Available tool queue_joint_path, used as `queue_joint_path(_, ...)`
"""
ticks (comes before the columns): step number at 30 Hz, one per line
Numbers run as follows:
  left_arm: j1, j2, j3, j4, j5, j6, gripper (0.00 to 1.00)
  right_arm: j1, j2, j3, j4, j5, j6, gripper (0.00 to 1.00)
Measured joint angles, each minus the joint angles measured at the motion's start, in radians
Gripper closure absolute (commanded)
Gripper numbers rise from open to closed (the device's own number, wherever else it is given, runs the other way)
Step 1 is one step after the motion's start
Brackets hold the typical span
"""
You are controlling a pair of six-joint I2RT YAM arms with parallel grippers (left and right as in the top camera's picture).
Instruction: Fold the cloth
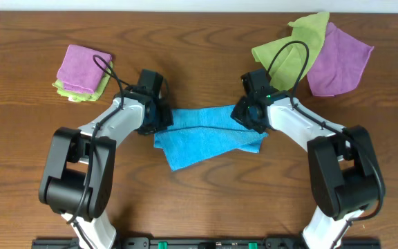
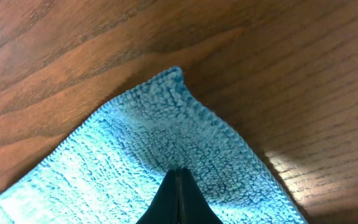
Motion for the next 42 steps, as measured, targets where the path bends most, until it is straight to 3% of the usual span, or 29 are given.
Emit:
queue_joint_path(9, 0.008, 0.056, 0.027, 0.160, 0.053, -0.018, 0.94, -0.005, 0.002, -0.011, 0.073, 0.025, -0.076, 0.99)
queue_joint_path(18, 0.048, 0.082, 0.075, 0.097, 0.104, -0.017, 0.95, -0.007, 0.005, -0.014, 0.111, 0.055, -0.137, 0.97)
queue_joint_path(20, 0.053, 0.086, 0.086, 0.073, 0.103, -0.014, 0.94, -0.009, -0.002, -0.013, 0.092, 0.056, -0.158, 0.55)
queue_joint_path(24, 0.056, 0.090, 0.095, 0.059, 0.102, -0.011, 0.94, -0.032, -0.072, -0.005, 0.003, 0.051, -0.270, 0.47)
queue_joint_path(27, 0.056, 0.090, 0.096, 0.059, 0.103, -0.010, 0.94, -0.040, -0.193, 0.015, -0.092, 0.058, -0.395, 0.56)
queue_joint_path(28, 0.056, 0.090, 0.096, 0.059, 0.102, -0.010, 0.94, -0.040, -0.262, 0.029, -0.138, 0.061, -0.449, 0.63)
queue_joint_path(30, 0.056, 0.090, 0.096, 0.059, 0.103, -0.010, 0.95, -0.040, -0.359, 0.046, -0.206, 0.070, -0.538, 0.67)
queue_joint_path(35, 0.056, 0.090, 0.096, 0.060, 0.104, -0.010, 0.94, -0.040, -0.422, 0.024, -0.290, 0.080, -0.723, 0.67)
queue_joint_path(42, 0.056, 0.090, 0.096, 0.060, 0.105, -0.010, 0.94, -0.042, -0.338, -0.141, -0.192, 0.066, -0.779, 0.64)
